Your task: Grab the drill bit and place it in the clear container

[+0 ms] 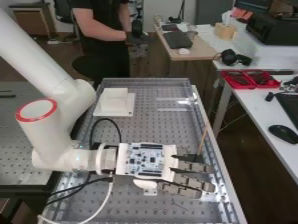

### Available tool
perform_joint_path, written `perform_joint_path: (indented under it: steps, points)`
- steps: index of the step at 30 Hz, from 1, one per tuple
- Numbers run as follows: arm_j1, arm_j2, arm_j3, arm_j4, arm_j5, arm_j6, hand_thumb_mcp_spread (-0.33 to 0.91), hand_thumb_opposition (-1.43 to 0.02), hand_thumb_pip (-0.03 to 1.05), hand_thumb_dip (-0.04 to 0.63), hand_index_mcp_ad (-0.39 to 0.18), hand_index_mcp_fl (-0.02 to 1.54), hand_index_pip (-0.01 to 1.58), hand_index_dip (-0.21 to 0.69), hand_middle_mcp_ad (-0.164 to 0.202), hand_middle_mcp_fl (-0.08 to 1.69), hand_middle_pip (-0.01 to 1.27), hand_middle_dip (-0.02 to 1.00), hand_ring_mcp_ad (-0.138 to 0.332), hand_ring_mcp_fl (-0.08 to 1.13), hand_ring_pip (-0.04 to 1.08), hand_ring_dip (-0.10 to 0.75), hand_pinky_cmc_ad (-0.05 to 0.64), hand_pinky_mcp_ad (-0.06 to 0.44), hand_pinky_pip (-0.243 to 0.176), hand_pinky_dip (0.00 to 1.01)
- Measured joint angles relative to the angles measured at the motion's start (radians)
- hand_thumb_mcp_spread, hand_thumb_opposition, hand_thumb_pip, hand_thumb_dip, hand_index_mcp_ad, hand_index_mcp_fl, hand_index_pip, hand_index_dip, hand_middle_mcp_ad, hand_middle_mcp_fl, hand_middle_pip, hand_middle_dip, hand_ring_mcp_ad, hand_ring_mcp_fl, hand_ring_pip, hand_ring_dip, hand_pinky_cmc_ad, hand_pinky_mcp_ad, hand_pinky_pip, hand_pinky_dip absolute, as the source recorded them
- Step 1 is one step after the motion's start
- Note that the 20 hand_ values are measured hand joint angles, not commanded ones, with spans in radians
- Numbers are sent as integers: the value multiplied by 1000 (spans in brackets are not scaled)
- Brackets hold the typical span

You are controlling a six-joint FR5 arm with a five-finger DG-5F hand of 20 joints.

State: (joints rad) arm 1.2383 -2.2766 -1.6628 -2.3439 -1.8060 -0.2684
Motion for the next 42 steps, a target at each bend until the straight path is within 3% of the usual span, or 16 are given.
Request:
perform_joint_path:
  steps: [8,14,25,42]
  points:
    - [-7,-18,15,12,-25,4,689,-895,456,201,-216,592,1278,218,75,195,134,143,185,28,86,0,333,136,-75,178]
    - [-12,-24,19,19,-31,15,703,-925,454,201,-220,627,1279,218,77,204,136,152,182,47,86,0,340,136,-77,178]
    - [-13,-22,23,19,-27,10,702,-927,456,208,-220,585,1215,218,77,204,138,155,185,45,84,2,347,133,-77,178]
    - [-11,-17,10,27,-34,28,592,-881,485,208,-220,504,1114,166,77,216,134,155,187,47,87,2,356,134,-77,178]
